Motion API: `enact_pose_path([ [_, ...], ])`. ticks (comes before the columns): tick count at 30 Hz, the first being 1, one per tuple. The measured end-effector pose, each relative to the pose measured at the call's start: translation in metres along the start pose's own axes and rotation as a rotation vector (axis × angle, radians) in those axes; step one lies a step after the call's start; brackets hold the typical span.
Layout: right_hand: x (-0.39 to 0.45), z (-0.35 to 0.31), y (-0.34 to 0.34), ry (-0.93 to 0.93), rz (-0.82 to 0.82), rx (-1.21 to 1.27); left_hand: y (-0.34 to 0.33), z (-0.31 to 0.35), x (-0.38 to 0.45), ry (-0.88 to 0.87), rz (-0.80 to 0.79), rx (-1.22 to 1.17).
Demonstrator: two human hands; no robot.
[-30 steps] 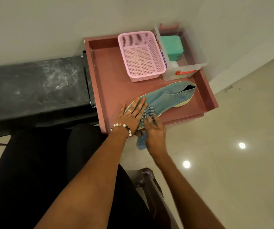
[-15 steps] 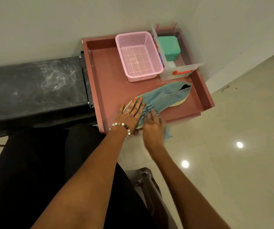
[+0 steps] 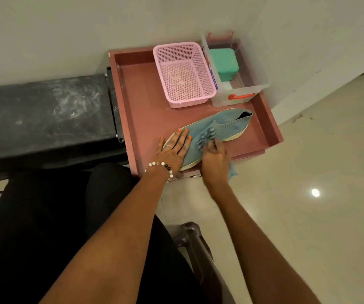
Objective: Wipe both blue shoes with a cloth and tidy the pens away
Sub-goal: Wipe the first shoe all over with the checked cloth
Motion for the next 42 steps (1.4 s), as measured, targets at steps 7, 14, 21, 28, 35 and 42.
enact_pose_path([
  [7, -0.027, -0.021, -0.007, 0.248, -0.115, 0.072, 0.003, 0.002, -0.004, -0.013, -0.009, 0.005],
  [14, -0.001, 0.003, -0.004, 0.084, -0.053, -0.052, 0.001, 0.001, -0.001, -0.007, -0.012, -0.022],
  [21, -0.036, -0.029, -0.017, 0.123, -0.127, 0.289, 0.000, -0.002, 0.000, -0.025, 0.004, -0.057],
  [28, 0.016, 0.025, 0.006, 0.389, 0.009, -0.229, 0.000, 0.000, 0.001, -0.011, 0.011, 0.026],
  [35, -0.006, 0.001, -0.010, 0.007, -0.133, 0.010, 0.000, 0.000, 0.001, -0.005, 0.028, -0.012],
  [42, -0.010, 0.000, -0.006, 0.329, -0.148, -0.077, 0.001, 0.002, -0.002, -0.009, -0.026, -0.045],
])
Point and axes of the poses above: each hand's wrist, its own x-axis towards the middle knuckle, its own y-axis out of the back of the hand, z = x × y, the point moved 10 cm from there along x, towards the middle knuckle, and after that the axes turned 11 degrees about -x, right-handed, at the moved point
